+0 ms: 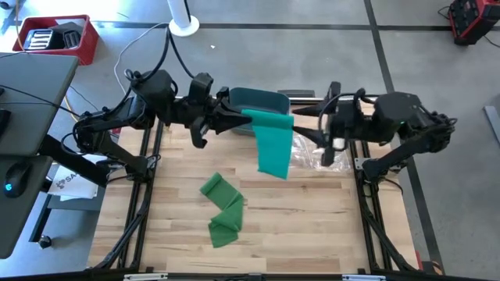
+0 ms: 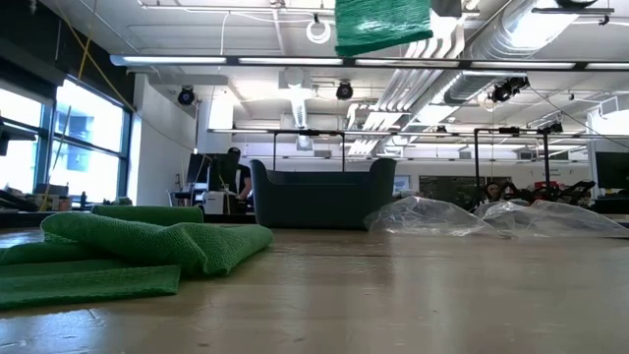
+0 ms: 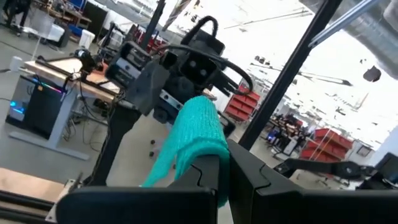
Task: Roll bandage
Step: Roll the blue bandage
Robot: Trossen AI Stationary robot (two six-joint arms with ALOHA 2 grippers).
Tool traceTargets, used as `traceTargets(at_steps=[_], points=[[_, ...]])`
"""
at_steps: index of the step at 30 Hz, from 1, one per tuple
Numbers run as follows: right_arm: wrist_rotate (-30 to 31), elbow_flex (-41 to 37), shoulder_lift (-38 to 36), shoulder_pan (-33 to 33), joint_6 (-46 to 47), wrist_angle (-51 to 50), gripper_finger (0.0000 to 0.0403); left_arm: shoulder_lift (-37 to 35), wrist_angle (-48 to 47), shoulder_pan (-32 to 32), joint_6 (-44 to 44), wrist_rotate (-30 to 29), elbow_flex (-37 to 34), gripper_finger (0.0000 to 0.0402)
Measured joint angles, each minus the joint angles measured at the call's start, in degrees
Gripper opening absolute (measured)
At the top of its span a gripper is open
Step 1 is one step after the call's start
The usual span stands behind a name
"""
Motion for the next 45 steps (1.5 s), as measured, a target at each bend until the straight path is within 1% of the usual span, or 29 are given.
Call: traceTargets(at_steps=[3, 4, 6, 8, 10, 13, 15, 19, 23, 29, 31, 38, 40, 45], points=[[0.3, 0.0, 2.1, 0.0, -7.3, 2.3, 0.0164, 0.0, 0.0, 0.2, -1.2, 0.0, 0.0, 0.0005], [1.4, 0.0, 2.7, 0.0, -9.6, 2.4, 0.0161, 0.0, 0.0, 0.3, -2.0, 0.1, 0.0, 0.0005], [5.4, 0.0, 3.9, 0.0, -13.9, 2.4, 0.0148, 0.0, 0.0, 0.5, -4.3, 1.2, 0.0, 0.0005], [10.2, 0.0, 4.8, 0.0, -17.7, 2.4, 0.0123, 0.0, 0.0, 0.8, -6.4, 3.8, 0.0, 0.0008], [13.1, 0.0, 5.2, 0.0, -20.5, 2.4, 0.0088, 0.0, -0.3, 0.8, -8.9, 6.7, 0.0, 0.0012], [15.3, 0.2, 5.1, 0.0, -23.2, 2.4, 0.0026, 0.0, -1.0, 0.8, -13.0, 8.0, 0.0, 0.0022], [15.5, 1.2, 5.2, 0.3, -25.5, 2.2, 0.0008, 0.0, -1.8, 0.8, -15.1, 8.7, 0.0, 0.003], [15.7, 2.7, 5.1, 1.1, -31.9, 3.7, 0.0016, 0.0, -5.4, 0.7, -18.4, 9.6, 0.0, 0.0052], [16.5, 3.9, 5.1, 2.4, -39.2, 4.2, 0.0003, 0.0, -9.0, 0.5, -20.5, 9.7, 0.0, 0.0083], [16.6, 4.1, 5.3, 4.3, -45.0, 9.0, 0.0003, 0.0, -9.3, 0.3, -23.4, 9.7, -3.2, 0.0139], [16.6, 4.1, 5.6, 4.9, -47.3, 10.4, 0.0001, 0.0, -8.3, 0.3, -23.9, 9.7, -4.6, 0.0158], [16.5, 4.1, 6.7, 6.9, -49.5, 14.2, 0.0001, 0.0, 2.0, 0.3, -25.0, 10.6, -10.4, 0.0214], [16.5, 4.1, 6.7, 7.5, -50.0, 15.3, 0.0001, -0.1, 4.1, 0.3, -25.5, 10.7, -11.7, 0.0224], [16.5, 4.1, 6.8, 8.9, -50.7, 18.9, 0.0, 0.1, 4.5, 0.6, -24.1, 10.6, -12.8, 0.0234]])
